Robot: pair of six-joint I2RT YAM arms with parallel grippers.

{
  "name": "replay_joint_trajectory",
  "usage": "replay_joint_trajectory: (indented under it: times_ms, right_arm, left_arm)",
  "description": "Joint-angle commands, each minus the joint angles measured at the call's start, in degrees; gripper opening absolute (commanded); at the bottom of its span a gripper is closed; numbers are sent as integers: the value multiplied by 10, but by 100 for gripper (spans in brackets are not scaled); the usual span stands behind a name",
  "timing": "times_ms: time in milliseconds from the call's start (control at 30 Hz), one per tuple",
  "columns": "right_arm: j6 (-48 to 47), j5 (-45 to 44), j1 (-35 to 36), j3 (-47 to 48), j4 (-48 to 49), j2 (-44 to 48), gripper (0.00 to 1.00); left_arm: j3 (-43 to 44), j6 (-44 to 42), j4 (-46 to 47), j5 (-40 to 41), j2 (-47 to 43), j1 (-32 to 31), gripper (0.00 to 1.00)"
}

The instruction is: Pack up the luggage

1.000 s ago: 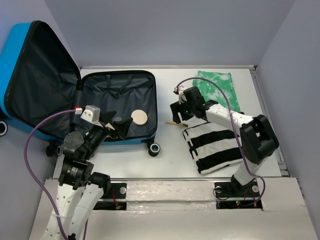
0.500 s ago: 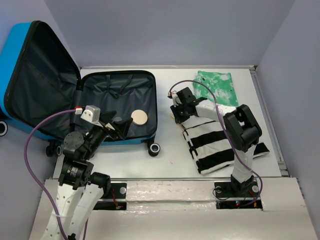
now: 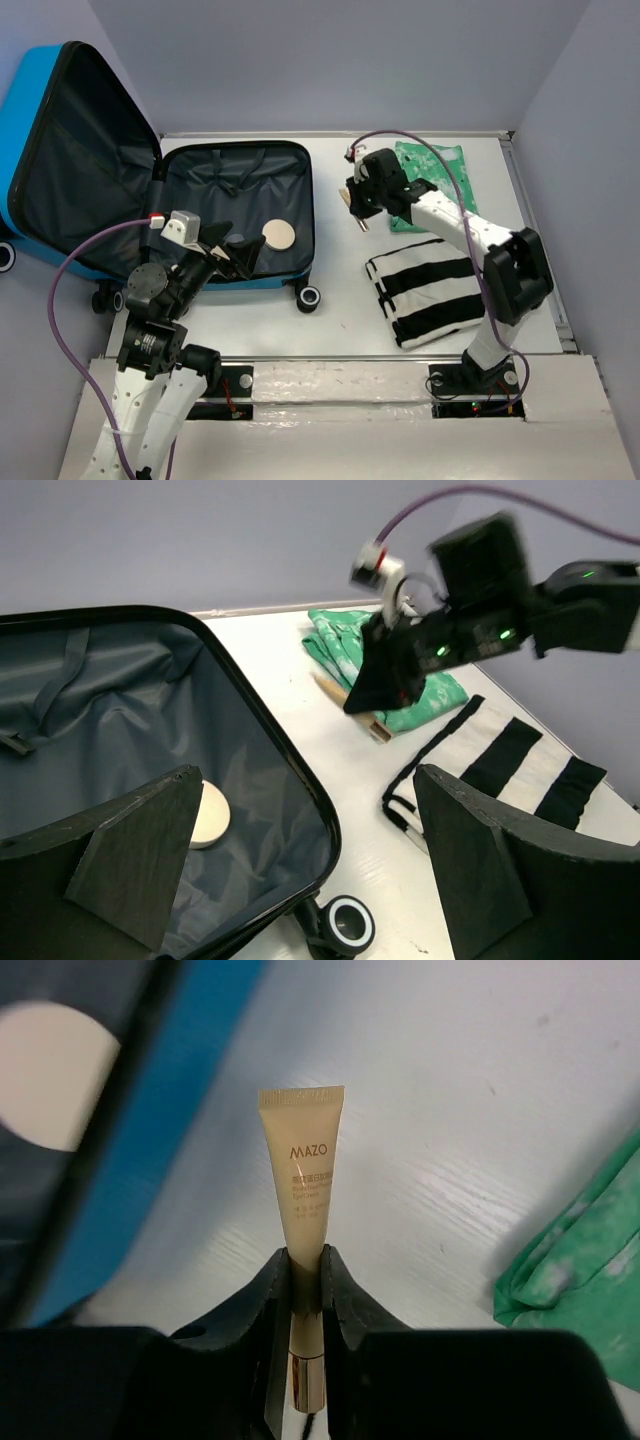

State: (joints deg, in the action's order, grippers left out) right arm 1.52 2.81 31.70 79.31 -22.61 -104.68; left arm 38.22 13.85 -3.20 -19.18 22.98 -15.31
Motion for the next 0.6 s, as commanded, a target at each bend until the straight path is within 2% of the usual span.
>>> replay_joint_trajectory:
  times_ms: [0,67,133,167,200,267,300,400,433,467,500,533,567]
  right_arm:
    - [83,89,51,74,68,84,14]
    - [110,127,86,113,96,45,14]
    - [153,142,135,180,118,6,20]
    - [160,151,145,207,115,-28,38]
    - [180,153,145,235,112,-35,50]
    - [190,124,138,232,112,-34,74]
    - [192,110,131,219,113,-14,89]
    - [228,96,65,127,121,33,91]
    - [238,88,45,90,128,85,91]
    - [263,57,-2,6,147,115,91]
    - [279,42,-30,-37,153,145,90]
    - [295,27,-57,-121,163,210,90]
    - [319,-15,-115,-161,164,243,89]
  left_arm:
    - [-1,7,28,3,-3,-2,99]
    - [-3,14,28,3,-1,-1,99]
    - [-3,16,29,7,-3,-1,99]
    - [-3,16,29,13,-4,0,99]
    - [-5,18,29,16,-6,-1,99]
    - [-7,21,29,20,-7,-1,99]
    - [-9,27,28,22,-7,-2,99]
    - [-11,30,28,31,1,-6,99]
    - [-10,31,28,29,7,-7,99]
    - [-7,32,26,27,7,-14,99]
    - [-7,32,26,24,6,-18,99]
    - [-6,32,27,23,1,-23,99]
    - [-5,32,27,24,0,-33,99]
